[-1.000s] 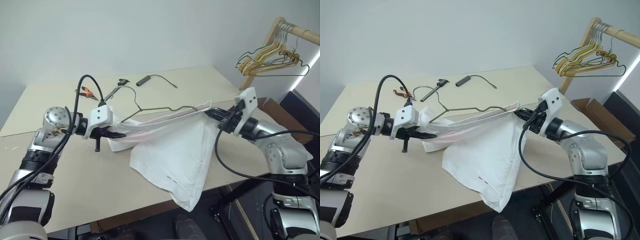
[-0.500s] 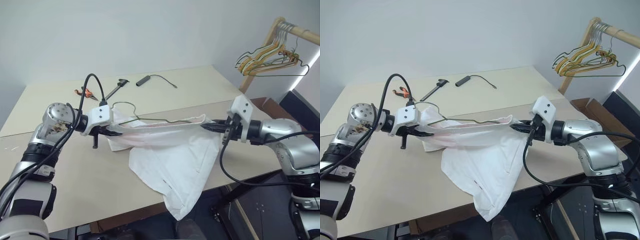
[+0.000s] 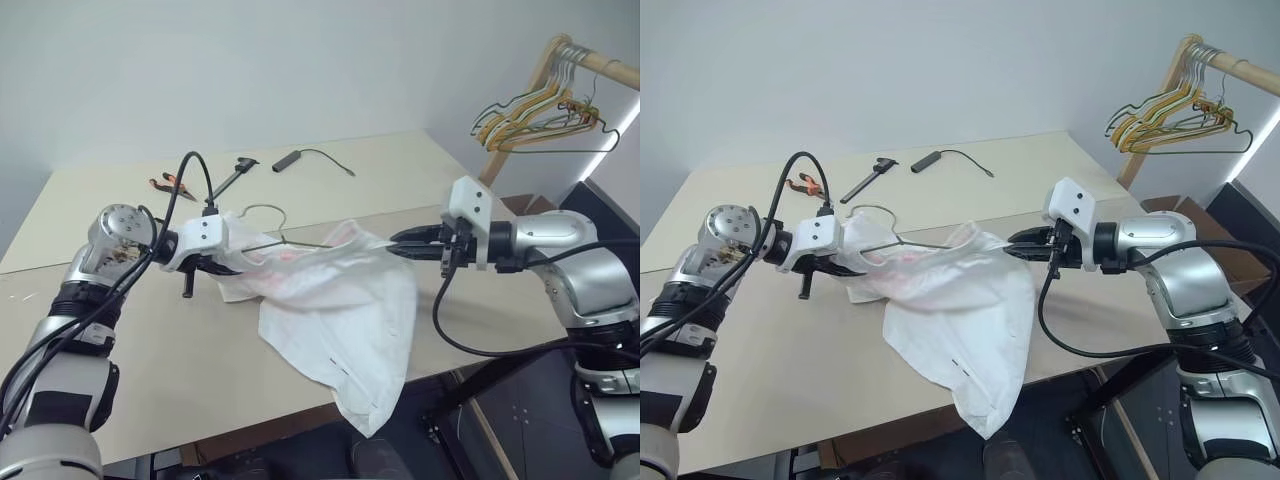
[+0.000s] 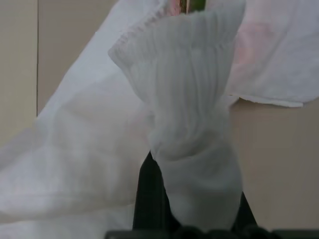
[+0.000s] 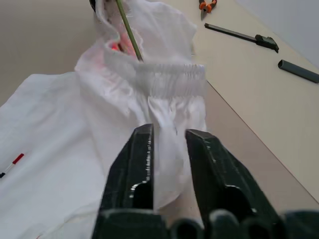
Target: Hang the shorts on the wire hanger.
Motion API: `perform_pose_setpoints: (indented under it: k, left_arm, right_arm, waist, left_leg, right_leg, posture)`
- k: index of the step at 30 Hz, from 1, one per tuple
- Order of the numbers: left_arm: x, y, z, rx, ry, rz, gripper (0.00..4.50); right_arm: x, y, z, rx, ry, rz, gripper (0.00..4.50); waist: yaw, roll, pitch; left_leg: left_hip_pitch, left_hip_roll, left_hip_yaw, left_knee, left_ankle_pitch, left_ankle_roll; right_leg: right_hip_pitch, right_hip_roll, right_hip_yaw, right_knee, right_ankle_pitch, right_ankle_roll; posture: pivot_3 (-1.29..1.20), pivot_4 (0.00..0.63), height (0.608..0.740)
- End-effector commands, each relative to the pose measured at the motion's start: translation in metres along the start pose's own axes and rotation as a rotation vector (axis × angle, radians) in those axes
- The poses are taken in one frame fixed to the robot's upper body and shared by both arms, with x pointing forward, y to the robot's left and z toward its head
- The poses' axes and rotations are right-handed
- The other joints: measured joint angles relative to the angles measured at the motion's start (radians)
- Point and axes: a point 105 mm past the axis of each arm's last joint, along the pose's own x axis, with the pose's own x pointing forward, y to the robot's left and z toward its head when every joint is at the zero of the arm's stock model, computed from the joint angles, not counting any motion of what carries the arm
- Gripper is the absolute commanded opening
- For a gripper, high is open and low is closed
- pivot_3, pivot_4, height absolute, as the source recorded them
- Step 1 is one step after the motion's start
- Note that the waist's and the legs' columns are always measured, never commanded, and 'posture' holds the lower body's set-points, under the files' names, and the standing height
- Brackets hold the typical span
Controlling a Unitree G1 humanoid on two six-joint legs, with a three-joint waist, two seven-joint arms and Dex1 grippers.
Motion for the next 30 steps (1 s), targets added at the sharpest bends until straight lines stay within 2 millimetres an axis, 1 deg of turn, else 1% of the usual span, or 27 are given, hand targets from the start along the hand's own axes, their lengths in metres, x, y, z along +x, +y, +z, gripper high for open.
perform_pose_setpoints:
  k: [1, 6, 7, 10, 12, 15, 17, 19, 22, 26, 29, 30]
  left_arm:
    - [-0.009, 0.011, 0.012, 0.042, -0.016, 0.036, 0.0]
    - [-0.008, 0.015, 0.015, 0.047, -0.022, 0.042, 0.0]
    - [-0.008, 0.015, 0.015, 0.048, -0.025, 0.043, 0.0]
    - [-0.007, 0.017, 0.018, 0.05, -0.035, 0.045, 0.0]
    - [-0.006, 0.019, 0.022, 0.057, -0.043, 0.047, 0.0]
    - [-0.005, 0.022, 0.026, 0.067, -0.053, 0.049, 0.0]
    - [-0.005, 0.022, 0.029, 0.075, -0.059, 0.047, 0.0]
    - [-0.005, 0.024, 0.032, 0.082, -0.065, 0.049, 0.0]
    - [-0.005, 0.025, 0.036, 0.088, -0.081, 0.054, 0.0]
    - [-0.003, 0.025, 0.043, 0.104, -0.105, 0.053, 0.0]
    - [-0.003, 0.024, 0.046, 0.107, -0.116, 0.053, 0.0]
    - [-0.002, 0.024, 0.046, 0.109, -0.117, 0.052, 0.0]
  right_arm:
    - [-0.009, -0.003, 0.008, -0.022, -0.019, -0.024, 2.46]
    - [-0.014, -0.008, 0.008, -0.009, -0.026, -0.066, 4.2]
    - [-0.015, -0.009, 0.009, -0.009, -0.033, -0.07, 4.47]
    - [-0.015, -0.009, 0.017, -0.015, -0.057, -0.072, 4.47]
    - [-0.012, -0.005, 0.024, -0.028, -0.061, -0.046, 4.47]
    - [0.0, -0.007, 0.017, -0.017, 0.054, -0.027, 4.47]
    - [0.008, -0.013, 0.01, -0.001, 0.166, -0.037, 4.47]
    - [0.015, -0.018, 0.011, -0.013, 0.228, -0.035, 4.47]
    - [0.025, -0.019, 0.016, -0.033, 0.282, -0.001, 4.47]
    - [0.039, -0.028, 0.0, -0.039, 0.401, -0.001, 4.47]
    - [0.05, -0.024, -0.009, -0.036, 0.436, 0.051, 4.47]
    - [0.057, -0.022, -0.011, -0.039, 0.446, 0.073, 4.47]
  waist:
    - [0.0, 0.0, 0.0]
    - [-0.001, 0.0, 0.0]
    - [-0.001, 0.0, 0.0]
    - [-0.001, 0.0, 0.0]
    - [-0.002, 0.0, 0.0]
    - [-0.005, 0.0, 0.0]
    - [-0.01, 0.0, 0.0]
    - [-0.013, 0.0, 0.0]
    - [-0.02, 0.0, 0.0]
    - [-0.025, 0.0, 0.0]
    - [-0.026, 0.0, 0.0]
    - [-0.027, 0.0, 0.0]
  left_leg:
    - [0.0, 0.0, 0.0, 0.0, 0.0, 0.0]
    - [0.0, 0.0, 0.0, 0.0, 0.0, 0.0]
    - [0.0, 0.0, 0.0, 0.0, 0.0, 0.0]
    - [0.0, 0.0, 0.0, 0.0, 0.0, 0.0]
    - [0.0, 0.0, 0.0, 0.0, 0.0, 0.0]
    - [0.0, 0.0, 0.0, 0.0, 0.0, 0.0]
    - [0.001, 0.0, 0.0, 0.0, 0.0, 0.0]
    - [0.0, 0.0, 0.0, 0.0, 0.0, 0.0]
    - [-0.001, 0.0, 0.0, 0.0, 0.0, 0.0]
    - [-0.002, 0.0, 0.0, 0.0, 0.0, 0.0]
    - [-0.003, 0.0, 0.0, 0.0, 0.0, 0.0]
    - [-0.003, 0.0, 0.0, 0.0, 0.0, 0.0]
  right_leg:
    - [0.0, 0.0, 0.0, 0.0, 0.0, 0.0]
    - [0.0, 0.0, 0.0, 0.0, 0.0, 0.0]
    - [0.0, 0.0, 0.0, 0.0, 0.0, 0.0]
    - [0.0, 0.0, 0.0, 0.0, 0.0, 0.0]
    - [0.0, 0.0, 0.0, 0.0, 0.0, 0.0]
    - [0.0, 0.0, 0.0, 0.0, 0.0, 0.0]
    - [0.0, 0.0, 0.0, 0.001, 0.0, 0.0]
    - [-0.001, 0.0, 0.0, 0.001, 0.0, 0.0]
    - [-0.002, 0.0, 0.0, 0.001, 0.0, 0.0]
    - [-0.002, 0.0, 0.0, 0.003, 0.0, 0.0]
    - [-0.002, 0.0, -0.001, 0.003, 0.0, 0.0]
    - [-0.002, -0.001, -0.001, 0.003, 0.0, 0.0]
  posture:
    - [-0.19, 0.0, 0.74]
    - [-0.2, 0.0, 0.74]
    - [-0.2, 0.0, 0.74]
    - [-0.2, 0.0, 0.74]
    - [-0.2, 0.0, 0.74]
    - [-0.2, 0.0, 0.74]
    - [-0.2, 0.0, 0.74]
    - [-0.2, 0.0, 0.74]
    - [-0.2, 0.0, 0.74]
    - [-0.19, 0.0, 0.74]
    - [-0.19, 0.0, 0.74]
    - [-0.19, 0.0, 0.74]
